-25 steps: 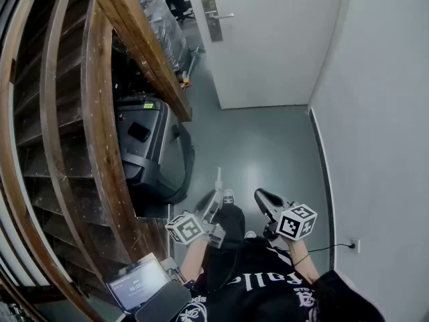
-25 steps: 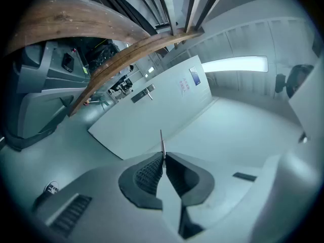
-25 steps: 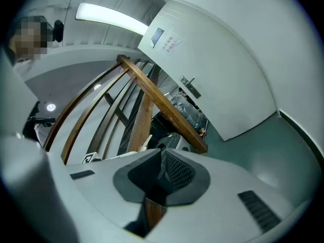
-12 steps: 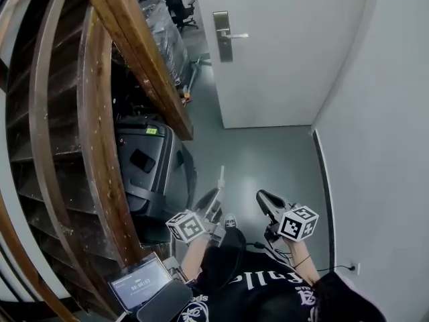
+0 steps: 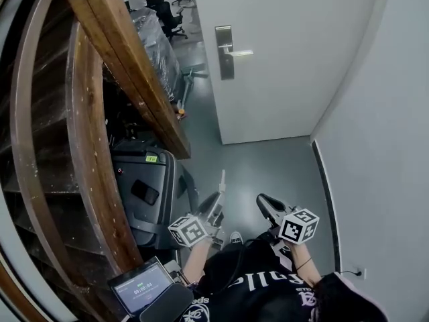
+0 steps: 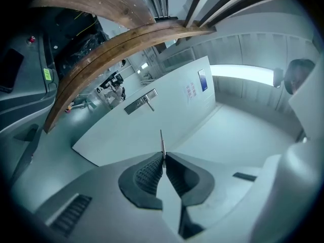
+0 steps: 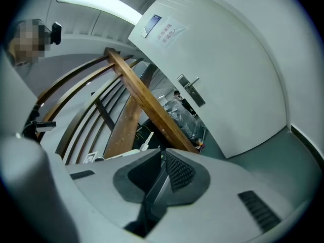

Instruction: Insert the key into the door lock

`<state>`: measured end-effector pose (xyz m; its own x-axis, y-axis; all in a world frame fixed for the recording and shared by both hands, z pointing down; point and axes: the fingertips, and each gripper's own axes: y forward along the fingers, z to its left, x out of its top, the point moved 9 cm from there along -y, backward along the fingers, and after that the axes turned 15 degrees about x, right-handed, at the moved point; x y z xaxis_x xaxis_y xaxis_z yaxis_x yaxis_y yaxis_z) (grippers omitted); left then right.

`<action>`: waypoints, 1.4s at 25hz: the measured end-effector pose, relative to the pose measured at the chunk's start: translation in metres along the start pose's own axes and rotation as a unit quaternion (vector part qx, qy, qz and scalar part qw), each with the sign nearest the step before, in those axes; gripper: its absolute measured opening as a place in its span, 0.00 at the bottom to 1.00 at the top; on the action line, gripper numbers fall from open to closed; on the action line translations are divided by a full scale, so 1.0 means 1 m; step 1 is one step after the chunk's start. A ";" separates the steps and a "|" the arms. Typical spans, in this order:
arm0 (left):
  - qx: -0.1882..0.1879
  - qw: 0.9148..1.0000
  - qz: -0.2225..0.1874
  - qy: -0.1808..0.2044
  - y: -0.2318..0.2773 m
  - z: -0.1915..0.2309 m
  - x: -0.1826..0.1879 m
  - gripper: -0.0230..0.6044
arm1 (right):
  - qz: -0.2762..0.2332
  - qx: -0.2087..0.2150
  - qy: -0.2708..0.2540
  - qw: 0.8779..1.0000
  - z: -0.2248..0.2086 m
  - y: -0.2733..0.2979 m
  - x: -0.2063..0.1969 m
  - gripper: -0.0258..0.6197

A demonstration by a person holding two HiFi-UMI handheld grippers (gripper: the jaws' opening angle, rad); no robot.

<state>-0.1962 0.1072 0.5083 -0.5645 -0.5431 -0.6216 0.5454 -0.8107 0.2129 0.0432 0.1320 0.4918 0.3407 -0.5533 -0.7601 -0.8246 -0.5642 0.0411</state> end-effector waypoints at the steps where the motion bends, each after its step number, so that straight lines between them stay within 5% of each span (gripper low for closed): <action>1: 0.000 1.000 0.001 -0.004 0.005 0.003 0.003 0.07 | 0.001 -0.004 0.000 1.000 -0.004 0.003 0.004 0.10; 8: 0.008 1.000 0.004 -0.026 0.045 0.020 0.025 0.07 | 0.011 -0.008 0.006 1.000 -0.043 0.036 0.033 0.10; 14: 0.019 0.998 -0.032 -0.050 0.096 0.036 0.057 0.07 | 0.029 0.024 0.008 0.999 -0.095 0.078 0.074 0.10; 26: 0.026 0.991 -0.084 -0.100 0.277 0.018 0.114 0.07 | 0.070 0.078 -0.022 0.994 -0.228 0.117 0.212 0.10; 35: 0.011 0.988 -0.095 -0.118 0.381 0.022 0.149 0.07 | 0.071 0.085 -0.015 0.994 -0.290 0.115 0.248 0.10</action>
<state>-0.0861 -0.2871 0.5135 -0.7861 -0.4146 -0.4585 0.4035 -0.9060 0.1275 0.1634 -0.2479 0.4956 0.2044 -0.5999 -0.7736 -0.9288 -0.3684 0.0403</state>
